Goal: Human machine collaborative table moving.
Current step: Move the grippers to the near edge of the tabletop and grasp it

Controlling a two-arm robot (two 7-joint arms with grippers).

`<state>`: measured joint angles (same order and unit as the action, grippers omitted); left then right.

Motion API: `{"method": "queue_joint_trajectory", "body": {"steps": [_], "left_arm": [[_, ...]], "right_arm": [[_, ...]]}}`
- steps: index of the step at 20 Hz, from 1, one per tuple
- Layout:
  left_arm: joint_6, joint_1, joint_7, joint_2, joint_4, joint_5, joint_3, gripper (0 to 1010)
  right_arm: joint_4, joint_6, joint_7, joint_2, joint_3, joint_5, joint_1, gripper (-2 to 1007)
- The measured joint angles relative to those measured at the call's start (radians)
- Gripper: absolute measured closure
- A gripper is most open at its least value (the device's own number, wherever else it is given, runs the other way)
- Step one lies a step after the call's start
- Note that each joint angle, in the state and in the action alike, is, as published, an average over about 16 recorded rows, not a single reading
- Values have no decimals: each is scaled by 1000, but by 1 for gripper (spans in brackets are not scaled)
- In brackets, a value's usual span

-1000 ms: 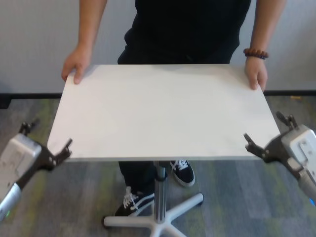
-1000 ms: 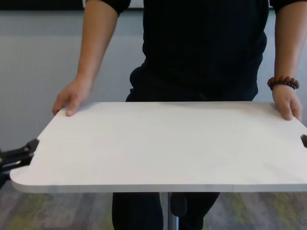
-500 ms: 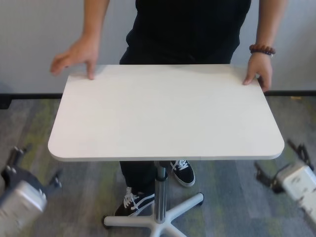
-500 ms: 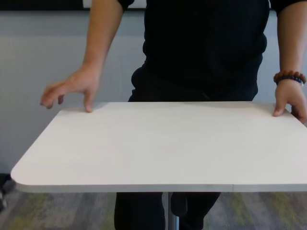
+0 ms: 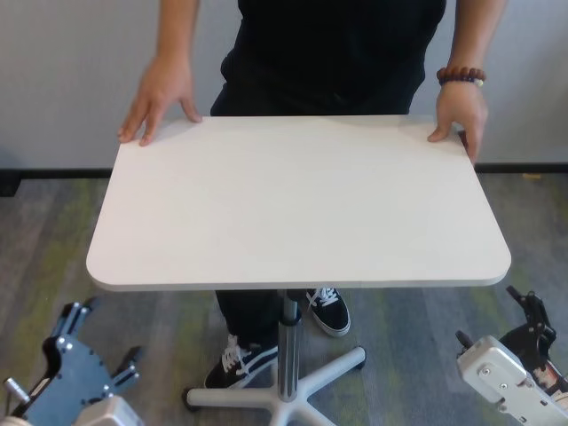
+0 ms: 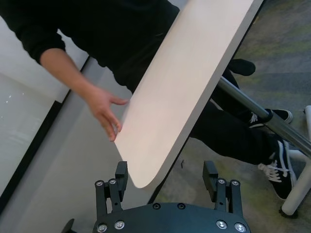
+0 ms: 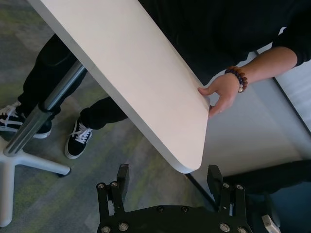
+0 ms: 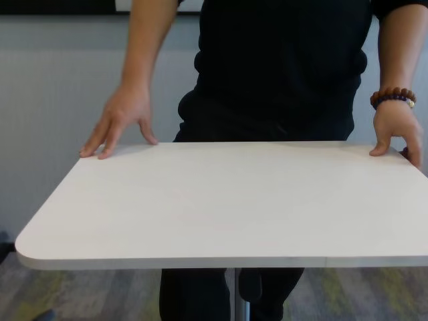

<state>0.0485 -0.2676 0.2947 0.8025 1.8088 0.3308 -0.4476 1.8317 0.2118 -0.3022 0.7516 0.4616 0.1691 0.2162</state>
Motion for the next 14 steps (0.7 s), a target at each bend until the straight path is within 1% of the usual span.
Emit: {"method": "queue_joint_trajectory", "body": {"steps": [2,4,9,14], "left_arm": [[-10,10,-12,-14,-6,15,-10,10],[-21,23,-26,-28,-13,24,-18,10],[-58,64,-56,-62,-34,56,-36,10],[-105,102,-74,-88,-54,108,-54,10]], "right_arm": [[-4,12,3,-5,7,20,-4,0],[-12,17,8,-11,11,33,-10,0],[-36,13,29,-29,23,59,-35,0],[-62,13,52,-46,40,90,-65,0]]}}
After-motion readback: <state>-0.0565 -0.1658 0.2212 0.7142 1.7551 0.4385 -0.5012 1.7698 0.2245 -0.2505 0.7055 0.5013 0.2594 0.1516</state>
